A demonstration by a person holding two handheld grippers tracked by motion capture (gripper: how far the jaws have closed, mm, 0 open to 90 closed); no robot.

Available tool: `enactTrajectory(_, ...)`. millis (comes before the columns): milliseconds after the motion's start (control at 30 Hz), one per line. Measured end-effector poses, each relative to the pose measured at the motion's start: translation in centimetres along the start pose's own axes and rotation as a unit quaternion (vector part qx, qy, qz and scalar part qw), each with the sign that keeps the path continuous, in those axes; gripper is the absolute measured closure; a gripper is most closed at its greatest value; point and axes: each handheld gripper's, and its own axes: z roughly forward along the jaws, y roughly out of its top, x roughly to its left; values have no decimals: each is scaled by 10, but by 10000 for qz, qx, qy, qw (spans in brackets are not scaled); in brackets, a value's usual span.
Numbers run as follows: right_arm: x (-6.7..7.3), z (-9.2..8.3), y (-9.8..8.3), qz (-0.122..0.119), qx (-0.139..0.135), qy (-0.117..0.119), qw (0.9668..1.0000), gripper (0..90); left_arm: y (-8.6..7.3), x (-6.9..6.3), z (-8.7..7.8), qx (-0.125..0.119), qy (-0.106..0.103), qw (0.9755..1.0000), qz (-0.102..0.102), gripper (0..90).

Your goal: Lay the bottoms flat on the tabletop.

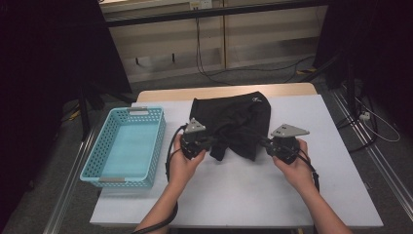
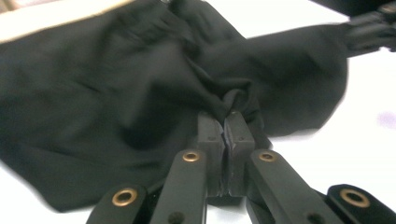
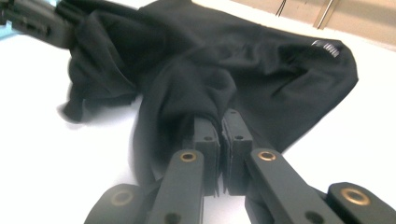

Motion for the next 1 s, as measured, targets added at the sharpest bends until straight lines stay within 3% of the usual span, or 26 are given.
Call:
enactTrajectory(167, -12, -6, 2, 186, -84, -80, 9998, 865, -2, 12, -3, 1, 193, 9998, -48, 877)
enactTrajectory(367, -12, 11, -12, 173, 272, -142, 9994, 851, -10, 18, 0, 95, 259, 9995, -128, 875)
enactTrajectory(400, -13, 12, -14, 160, 334, -151, 9992, 845, -10, 18, 0, 144, 275, 9995, -68, 875)
enactTrajectory(533, -16, 12, -17, 61, 508, -314, 9982, 749, -14, 18, -1, 209, 252, 9994, -74, 873)
enactTrajectory(733, -14, -6, -19, 40, 532, -243, 9983, 643, -16, 19, -4, 185, 271, 9994, -80, 870)
enactTrajectory(1000, 3, -22, -13, -114, 253, 79, 9996, 663, -16, 16, -6, 178, 218, 9996, -74, 870)
